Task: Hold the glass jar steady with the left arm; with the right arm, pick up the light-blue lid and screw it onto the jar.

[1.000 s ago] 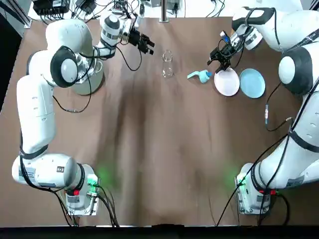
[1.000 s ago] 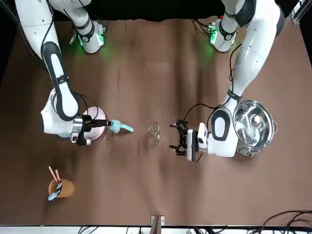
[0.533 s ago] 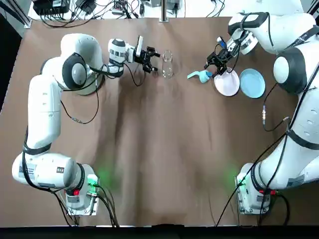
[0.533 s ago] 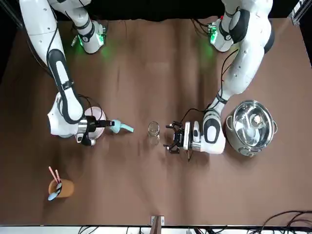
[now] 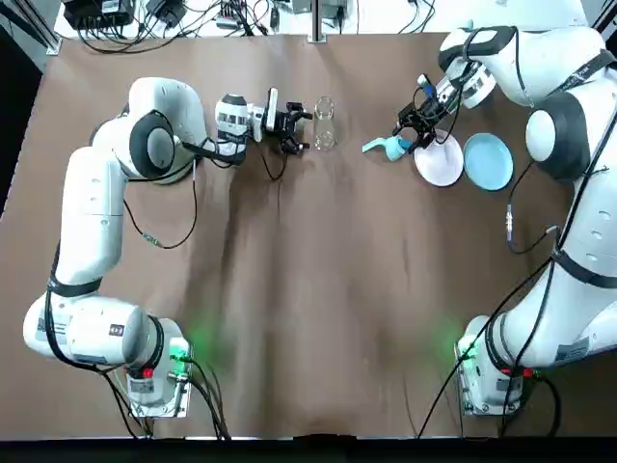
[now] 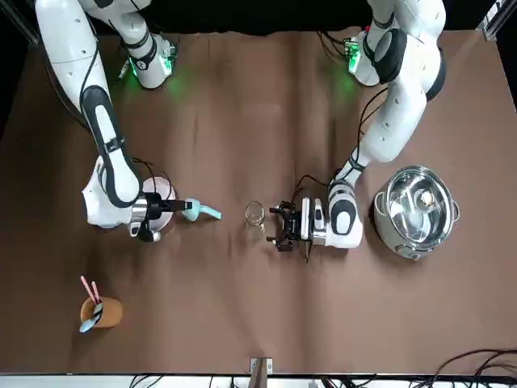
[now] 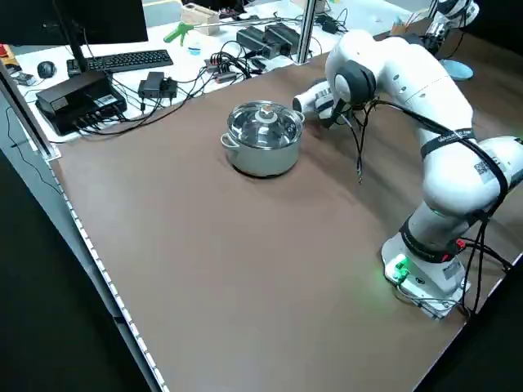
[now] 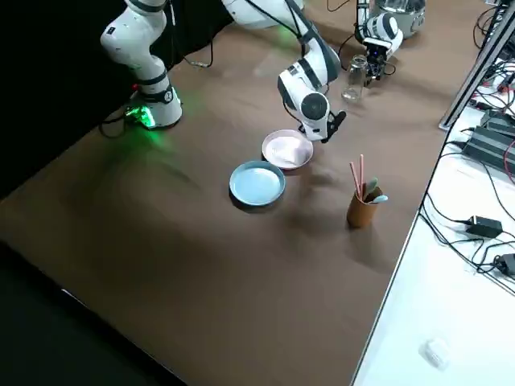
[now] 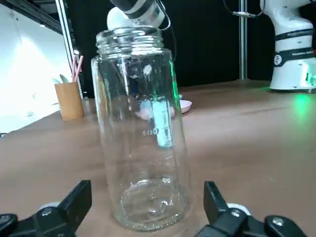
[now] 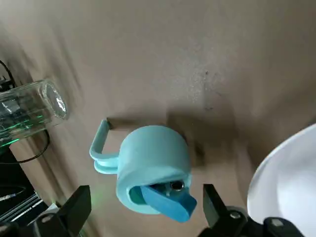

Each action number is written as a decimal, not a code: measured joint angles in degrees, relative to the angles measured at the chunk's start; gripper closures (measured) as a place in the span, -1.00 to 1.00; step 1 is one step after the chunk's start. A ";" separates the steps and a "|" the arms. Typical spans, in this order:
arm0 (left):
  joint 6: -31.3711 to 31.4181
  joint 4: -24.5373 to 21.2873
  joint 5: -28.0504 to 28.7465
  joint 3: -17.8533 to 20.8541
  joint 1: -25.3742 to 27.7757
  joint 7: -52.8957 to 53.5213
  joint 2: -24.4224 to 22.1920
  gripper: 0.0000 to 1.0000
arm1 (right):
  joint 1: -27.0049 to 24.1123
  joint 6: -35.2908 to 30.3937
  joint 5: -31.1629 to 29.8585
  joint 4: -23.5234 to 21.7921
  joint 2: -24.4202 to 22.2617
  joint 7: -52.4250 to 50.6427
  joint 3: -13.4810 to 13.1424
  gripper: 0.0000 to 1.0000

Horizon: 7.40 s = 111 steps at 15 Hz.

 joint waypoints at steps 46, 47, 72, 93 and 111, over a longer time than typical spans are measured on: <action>4.07 5.81 -4.66 0.02 -6.54 1.30 4.26 -0.90 | -2.29 -17.28 -9.44 18.09 1.75 4.37 -3.64 -0.38; 4.07 5.81 -4.71 0.02 -6.54 1.30 4.26 -0.90 | -2.91 -20.77 -10.79 21.11 1.66 6.44 -3.75 -0.38; 4.07 5.88 -4.76 0.04 -6.53 1.30 4.27 -0.90 | 14.76 -24.99 -24.63 42.95 -1.45 72.88 -2.58 -0.38; 4.18 6.04 -4.76 0.12 -6.57 1.30 4.27 -0.90 | 26.84 -7.19 -27.09 42.83 9.41 79.33 -2.66 -0.38; 4.19 6.14 -4.76 0.22 -6.58 1.30 4.27 -0.90 | 27.61 -6.97 -27.44 42.12 10.32 79.39 -2.59 -0.38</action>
